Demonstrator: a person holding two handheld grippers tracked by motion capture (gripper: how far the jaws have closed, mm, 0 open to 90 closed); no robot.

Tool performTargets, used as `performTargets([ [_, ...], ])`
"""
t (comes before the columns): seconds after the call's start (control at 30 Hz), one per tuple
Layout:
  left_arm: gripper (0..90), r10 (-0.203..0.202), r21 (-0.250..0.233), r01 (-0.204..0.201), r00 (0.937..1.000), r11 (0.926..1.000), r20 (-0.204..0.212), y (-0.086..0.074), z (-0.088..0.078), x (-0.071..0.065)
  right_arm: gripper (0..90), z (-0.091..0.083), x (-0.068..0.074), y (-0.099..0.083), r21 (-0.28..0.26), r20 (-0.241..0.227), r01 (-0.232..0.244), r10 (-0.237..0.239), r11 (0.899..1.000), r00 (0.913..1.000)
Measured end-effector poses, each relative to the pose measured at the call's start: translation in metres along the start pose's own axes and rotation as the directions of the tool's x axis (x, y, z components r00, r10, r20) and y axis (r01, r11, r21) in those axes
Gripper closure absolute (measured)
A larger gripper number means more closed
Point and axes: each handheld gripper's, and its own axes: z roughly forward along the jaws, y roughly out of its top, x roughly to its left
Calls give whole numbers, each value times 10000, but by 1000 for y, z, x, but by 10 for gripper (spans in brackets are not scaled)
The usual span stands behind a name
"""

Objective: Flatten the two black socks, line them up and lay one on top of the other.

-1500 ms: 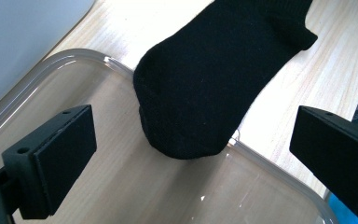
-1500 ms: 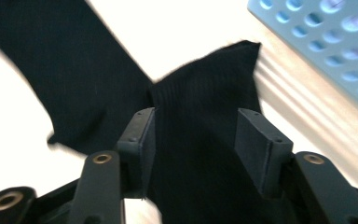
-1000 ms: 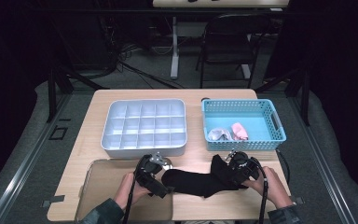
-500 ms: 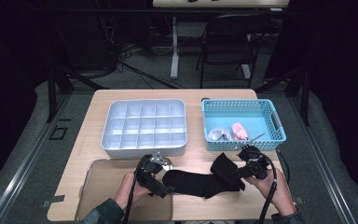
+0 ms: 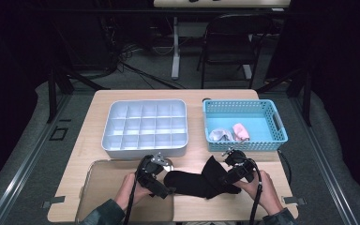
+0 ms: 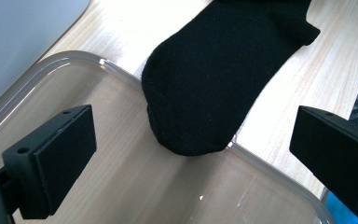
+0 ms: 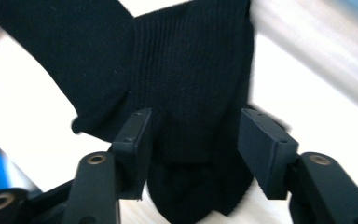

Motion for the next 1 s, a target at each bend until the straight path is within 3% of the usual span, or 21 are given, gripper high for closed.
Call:
performTargets([
  [0.03, 4, 0, 0, 0, 10000, 10000, 0, 0, 0, 0, 446, 0, 0, 0, 0, 0, 0, 0, 10000, 10000],
  [0.07, 4, 0, 0, 0, 10000, 10000, 0, 0, 0, 0, 446, -3, 3, -1, -355, 277, 247, -237, 9991, 9993],
  [0.23, 4, 41, 20, -41, 10000, 10000, 6, 1, 1, -1, 433, -3, 3, -1, -355, 277, 247, -237, 9991, 9993],
  [0.27, 4, 41, 20, -41, 10000, 10000, 6, 1, 1, -1, 433, -1, 15, 1, 14, 485, 2434, -2432, 9699, 9688],
  [0.3, 4, 35, 14, -35, 10000, 10000, 11, 1, 1, -1, 314, -1, 15, 1, 14, 485, 2434, -2432, 9699, 9688],
  [0.33, 4, 32, 20, -32, 10000, 10000, 21, 1, 1, -1, 296, 2, 18, 3, 249, 544, 2813, -2823, 9593, 9578],
  [0.37, 4, 76, 86, -76, 10000, 9999, 0, 1, 1, -1, 294, 4, 19, 4, 274, 419, 2919, -2928, 9561, 9552],
  [0.47, 4, 42, 70, -42, 10000, 10000, 3, 1, 2, -1, 331, 11, 21, 8, 581, 483, 3660, -3689, 9288, 9282],
  [0.5, 4, 45, 75, -45, 10000, 10000, 1, 1, 2, -1, 353, 15, 21, 8, 575, 404, 3770, -3794, 9244, 9243],
  [0.53, 4, 40, 68, -40, 10000, 10000, 2, 1, 1, -1, 387, 19, 19, 8, 728, 309, 3721, -3750, 9253, 9265],
  [0.57, 4, 48, 74, -48, 10000, 10000, -2, 1, 1, -1, 419, 23, 19, 8, 961, 473, 3795, -3850, 9202, 9217],
  [0.67, 4, 73, 89, -73, 10000, 9999, 5, 1, 1, -1, 491, 29, 19, 6, 1196, 454, 3786, -3860, 9178, 9214],
  [0.7, 4, 44, 92, -44, 10000, 9999, 8, 1, 2, -1, 587, 28, 17, 6, 1145, 385, 3695, -3757, 9222, 9259],
  [0.73, 4, 44, 92, -44, 10000, 9999, 8, 1, 2, -1, 587, 28, 17, 6, 1145, 385, 3695, -3757, 9222, 9259],
  [0.77, 4, 40, 104, -40, 10000, 9999, 20, 1, 2, -1, 671, 26, 17, 5, 1006, 342, 3557, -3605, 9292, 9321],
  [0.8, 4, 39, 104, -39, 10000, 9999, 21, 0, 2, -1, 671, 26, 17, 5, 1006, 342, 3557, -3605, 9292, 9321],
  [0.83, 4, 34, 91, -35, 10000, 10000, 3, 0, 2, -1, 709, 24, 16, 3, 763, 208, 3269, -3293, 9420, 9440],
  [0.9, 5, 28, 72, -28, 10000, 10000, 4, 0, 2, -1, 722, 21, 14, 2, 597, 142, 2917, -2930, 9546, 9560],
  [0.93, 5, 28, 72, -28, 10000, 10000, 4, 0, 2, -1, 722, 21, 14, 2, 597, 142, 2917, -2930, 9546, 9560],
  [1.0, 5, 28, 59, -28, 10000, 10000, 5, 0, 2, -1, 723, 14, 12, 1, 344, 111, 2429, -2434, 9694, 9699],
])
